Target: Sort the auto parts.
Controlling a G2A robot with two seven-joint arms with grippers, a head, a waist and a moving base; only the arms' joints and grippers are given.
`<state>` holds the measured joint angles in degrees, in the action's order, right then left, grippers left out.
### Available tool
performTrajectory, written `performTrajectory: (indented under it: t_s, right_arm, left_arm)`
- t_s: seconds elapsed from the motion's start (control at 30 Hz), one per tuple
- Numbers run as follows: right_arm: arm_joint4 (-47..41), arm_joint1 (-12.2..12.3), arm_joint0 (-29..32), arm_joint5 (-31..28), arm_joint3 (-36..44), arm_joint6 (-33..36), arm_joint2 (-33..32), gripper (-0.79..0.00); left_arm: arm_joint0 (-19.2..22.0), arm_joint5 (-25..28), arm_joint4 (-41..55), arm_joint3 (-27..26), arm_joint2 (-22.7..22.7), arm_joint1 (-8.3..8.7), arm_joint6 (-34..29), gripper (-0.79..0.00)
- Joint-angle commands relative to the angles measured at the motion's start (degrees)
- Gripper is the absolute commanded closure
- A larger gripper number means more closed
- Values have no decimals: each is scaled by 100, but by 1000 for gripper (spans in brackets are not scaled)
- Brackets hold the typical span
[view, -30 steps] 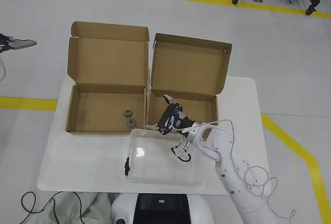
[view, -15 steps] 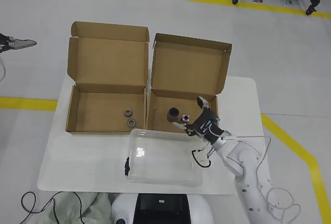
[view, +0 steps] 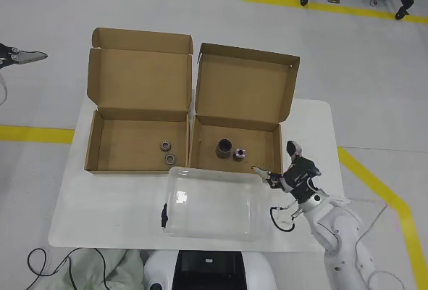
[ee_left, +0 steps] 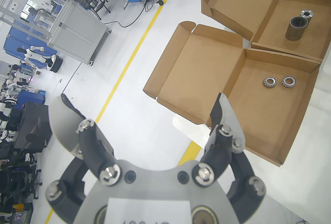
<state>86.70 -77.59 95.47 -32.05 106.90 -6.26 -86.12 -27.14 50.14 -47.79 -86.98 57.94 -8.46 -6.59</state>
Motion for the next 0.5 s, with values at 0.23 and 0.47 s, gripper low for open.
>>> performTrajectory:
  t_s: [0.23, 0.47]
  right_arm:
    - [-124, 87, 692, 116, 435, -318, -427, -785]
    - [-191, 138, 1254, 378, 936, -462, -805, -785]
  left_arm:
    - [0, 0, 0, 0, 0, 0, 0, -785]
    - [0, 0, 0, 0, 0, 0, 0, -785]
